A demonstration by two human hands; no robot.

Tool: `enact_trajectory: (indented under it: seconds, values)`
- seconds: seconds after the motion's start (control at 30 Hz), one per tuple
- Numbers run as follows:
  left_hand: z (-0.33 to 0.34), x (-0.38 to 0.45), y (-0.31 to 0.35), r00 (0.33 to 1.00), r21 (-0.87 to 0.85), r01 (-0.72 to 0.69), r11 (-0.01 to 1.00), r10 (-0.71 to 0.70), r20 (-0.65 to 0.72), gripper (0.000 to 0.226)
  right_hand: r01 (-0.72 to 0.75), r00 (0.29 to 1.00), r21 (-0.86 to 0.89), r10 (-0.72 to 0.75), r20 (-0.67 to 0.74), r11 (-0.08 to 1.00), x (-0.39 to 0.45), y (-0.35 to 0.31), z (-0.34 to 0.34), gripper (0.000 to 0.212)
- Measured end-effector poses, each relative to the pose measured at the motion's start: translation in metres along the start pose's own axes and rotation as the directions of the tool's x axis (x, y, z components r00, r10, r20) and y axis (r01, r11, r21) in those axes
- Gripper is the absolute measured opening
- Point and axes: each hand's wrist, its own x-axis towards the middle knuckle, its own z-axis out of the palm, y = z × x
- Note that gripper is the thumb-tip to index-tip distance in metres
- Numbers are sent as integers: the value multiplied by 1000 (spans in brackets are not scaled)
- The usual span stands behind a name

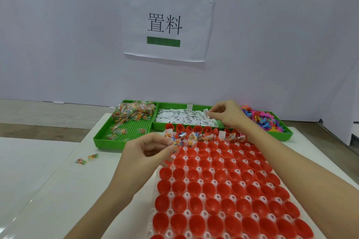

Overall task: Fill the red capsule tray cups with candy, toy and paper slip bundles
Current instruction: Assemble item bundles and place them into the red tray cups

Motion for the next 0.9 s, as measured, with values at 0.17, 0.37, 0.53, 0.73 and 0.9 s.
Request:
enact_trajectory:
  seconds: [0.17,0.37,0.53,0.73,0.9]
  values:
    - [3,-3,5,991,-147,122,982,-113,67,10,96,995,161,-98,2,982,-43,-30,-10,15]
    - [7,-7,8,978,-210,193,959,-171,116,15,179,982,339,-188,-7,923,-136,-54,0,6]
    - [11,-10,13,977,-187,184,965,-160,140,16,180,984,325,-168,-64,929,-187,-48,17,8]
    - [17,-17,14,955,-232,242,942,-190,227,28,178,983,412,-147,-106,894,-191,-49,25,11]
    - [27,-22,11,951,-365,279,888,-202,234,21,179,983,457,-173,-55,871,-197,-49,24,12]
